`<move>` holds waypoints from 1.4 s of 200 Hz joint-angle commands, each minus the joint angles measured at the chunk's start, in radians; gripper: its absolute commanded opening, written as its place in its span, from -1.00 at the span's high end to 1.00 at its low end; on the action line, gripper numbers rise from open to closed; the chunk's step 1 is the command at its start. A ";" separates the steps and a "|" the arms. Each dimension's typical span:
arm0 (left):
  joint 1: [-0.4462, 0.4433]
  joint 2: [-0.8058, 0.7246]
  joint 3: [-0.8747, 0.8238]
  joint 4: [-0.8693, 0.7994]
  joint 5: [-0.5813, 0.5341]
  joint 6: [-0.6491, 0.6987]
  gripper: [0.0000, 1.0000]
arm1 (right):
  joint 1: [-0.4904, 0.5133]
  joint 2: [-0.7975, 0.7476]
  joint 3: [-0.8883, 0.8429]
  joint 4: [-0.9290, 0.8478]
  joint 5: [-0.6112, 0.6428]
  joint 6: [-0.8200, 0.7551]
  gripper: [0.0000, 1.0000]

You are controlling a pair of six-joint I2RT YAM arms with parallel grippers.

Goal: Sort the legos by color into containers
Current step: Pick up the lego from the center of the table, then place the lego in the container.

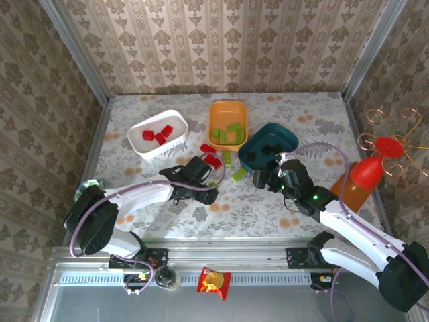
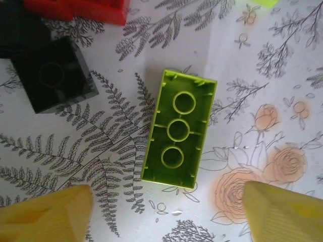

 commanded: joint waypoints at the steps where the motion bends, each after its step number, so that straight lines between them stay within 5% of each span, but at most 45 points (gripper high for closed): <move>1: -0.002 0.045 -0.015 0.019 0.001 0.007 -0.70 | -0.006 -0.016 -0.008 0.009 -0.006 0.006 -0.84; 42: -0.038 0.166 0.037 0.094 0.030 0.032 -0.50 | -0.006 -0.022 0.001 -0.008 0.002 -0.005 -0.84; 82: -0.034 0.273 0.084 0.088 -0.052 0.092 -0.06 | -0.006 -0.033 0.001 -0.022 0.008 -0.009 -0.84; 152: -0.012 0.095 0.060 0.177 -0.052 0.047 0.25 | -0.010 -0.036 -0.004 -0.012 0.013 -0.005 -0.84; 197: 0.111 0.138 0.275 0.233 0.005 0.085 0.33 | -0.012 -0.025 -0.004 -0.011 0.016 -0.004 -0.84; 256: 0.228 0.518 0.761 0.130 0.080 0.125 0.35 | -0.015 -0.016 -0.004 -0.016 0.016 -0.004 -0.84; 280: 0.251 0.617 0.872 0.093 0.073 0.114 0.06 | -0.015 -0.020 -0.001 -0.022 0.014 -0.006 -0.84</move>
